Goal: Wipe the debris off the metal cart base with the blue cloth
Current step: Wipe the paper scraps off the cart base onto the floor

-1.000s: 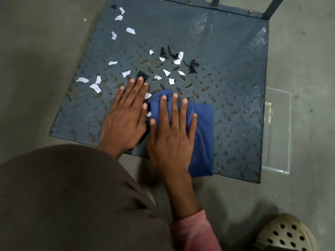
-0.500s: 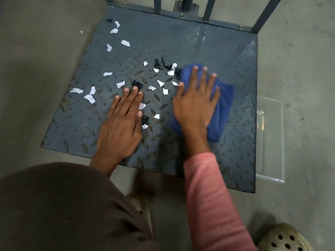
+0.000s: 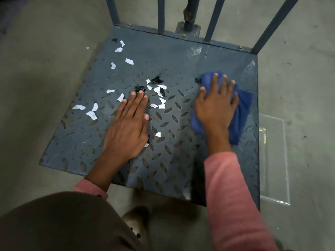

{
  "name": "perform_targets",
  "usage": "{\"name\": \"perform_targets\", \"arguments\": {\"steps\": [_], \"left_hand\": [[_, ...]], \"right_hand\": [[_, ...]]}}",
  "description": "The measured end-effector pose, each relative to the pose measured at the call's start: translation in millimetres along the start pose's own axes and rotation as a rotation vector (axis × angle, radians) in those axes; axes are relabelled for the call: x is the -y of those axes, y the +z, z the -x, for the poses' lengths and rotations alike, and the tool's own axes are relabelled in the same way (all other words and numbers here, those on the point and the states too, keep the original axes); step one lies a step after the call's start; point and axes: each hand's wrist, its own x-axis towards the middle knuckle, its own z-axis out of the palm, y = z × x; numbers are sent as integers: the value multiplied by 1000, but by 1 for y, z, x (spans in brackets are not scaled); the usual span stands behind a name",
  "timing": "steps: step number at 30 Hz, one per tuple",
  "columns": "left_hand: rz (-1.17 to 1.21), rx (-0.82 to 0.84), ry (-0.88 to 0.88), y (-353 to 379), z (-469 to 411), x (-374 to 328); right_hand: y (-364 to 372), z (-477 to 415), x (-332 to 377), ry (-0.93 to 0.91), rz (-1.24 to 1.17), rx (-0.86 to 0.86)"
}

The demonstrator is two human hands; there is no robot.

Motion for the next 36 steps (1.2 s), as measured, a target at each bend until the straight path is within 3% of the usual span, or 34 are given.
{"name": "perform_targets", "arguments": {"steps": [6, 8, 12, 17, 23, 25, 29, 31, 34, 36], "left_hand": [[37, -39, 15, 1, -1, 1], [54, -37, 16, 1, -1, 1], [52, -18, -15, 0, 0, 0], [41, -11, -27, 1, -1, -1], [64, -56, -10, 4, 0, 1], [74, -57, -10, 4, 0, 2], [68, -52, -27, 4, -1, 0], [65, -58, -31, 4, -1, -1], [66, -59, -32, 3, -2, 0], [75, -55, -29, 4, -2, 0]], "right_hand": [[18, 19, 62, -433, -49, 112], [13, 29, 45, -383, -147, 54], [2, 5, 5, -85, -148, -68], [5, -38, 14, -82, -29, -27], [14, -23, 51, -598, -58, 178], [12, -29, 34, -546, -142, 124], [11, -54, 19, -232, -98, -5], [16, -54, 37, -349, -20, 45], [20, -54, 55, -736, -94, 206], [21, -60, 52, -752, -207, 242]]}}
